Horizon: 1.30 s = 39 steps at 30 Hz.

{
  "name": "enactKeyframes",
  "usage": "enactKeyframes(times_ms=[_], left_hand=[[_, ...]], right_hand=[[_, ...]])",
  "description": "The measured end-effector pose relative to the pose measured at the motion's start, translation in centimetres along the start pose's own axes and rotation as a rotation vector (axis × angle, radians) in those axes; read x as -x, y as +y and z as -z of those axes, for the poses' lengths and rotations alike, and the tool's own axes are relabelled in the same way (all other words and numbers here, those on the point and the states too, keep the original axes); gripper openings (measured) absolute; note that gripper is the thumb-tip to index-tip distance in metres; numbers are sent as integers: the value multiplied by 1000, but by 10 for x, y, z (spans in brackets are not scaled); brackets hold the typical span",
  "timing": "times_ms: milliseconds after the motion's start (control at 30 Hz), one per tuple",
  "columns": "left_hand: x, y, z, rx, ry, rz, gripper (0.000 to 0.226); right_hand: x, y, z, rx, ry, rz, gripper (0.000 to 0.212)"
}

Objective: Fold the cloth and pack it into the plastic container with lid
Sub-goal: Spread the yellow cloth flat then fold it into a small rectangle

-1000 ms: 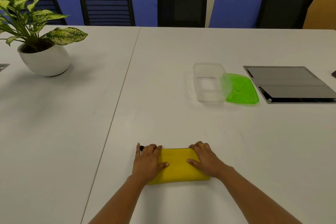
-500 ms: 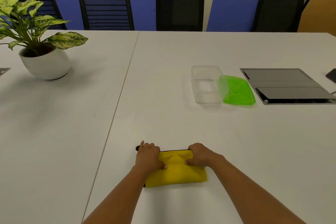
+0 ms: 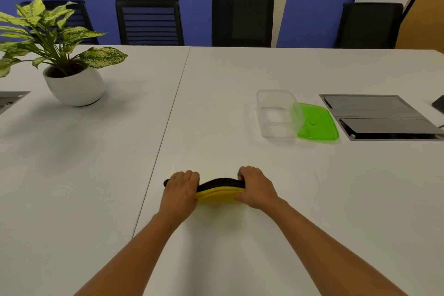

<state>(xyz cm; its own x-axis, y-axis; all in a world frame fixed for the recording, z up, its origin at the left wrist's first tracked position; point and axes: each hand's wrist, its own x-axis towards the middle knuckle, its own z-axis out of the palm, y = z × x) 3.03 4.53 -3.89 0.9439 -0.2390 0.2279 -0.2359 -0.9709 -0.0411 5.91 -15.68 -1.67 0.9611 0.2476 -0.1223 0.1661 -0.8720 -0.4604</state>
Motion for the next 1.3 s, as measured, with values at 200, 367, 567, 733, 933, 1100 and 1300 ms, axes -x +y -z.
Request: enactKeyframes(times_ms=[200, 367, 567, 733, 933, 1100, 1300], left_hand=[[31, -11, -12, -107, 10, -29, 52], [69, -15, -38, 50, -153, -110, 63], [79, -18, -38, 82, -82, -167, 33], [64, -5, -33, 85, 43, -72, 54], [41, 19, -22, 303, 148, 86, 38], [32, 25, -46, 267, 38, 97, 32], [57, 28, -70, 232, -203, 153, 51]], right_hand=[[20, -10, -40, 96, 137, 220, 29], [48, -4, -76, 262, 104, 270, 63], [69, 7, -89, 289, 93, 386, 40], [61, -11, -84, 318, 224, 256, 32], [44, -28, -77, -82, 241, -14, 15], [35, -34, -87, -232, 136, 22, 29], [36, -41, -111, -105, -118, 160, 50]])
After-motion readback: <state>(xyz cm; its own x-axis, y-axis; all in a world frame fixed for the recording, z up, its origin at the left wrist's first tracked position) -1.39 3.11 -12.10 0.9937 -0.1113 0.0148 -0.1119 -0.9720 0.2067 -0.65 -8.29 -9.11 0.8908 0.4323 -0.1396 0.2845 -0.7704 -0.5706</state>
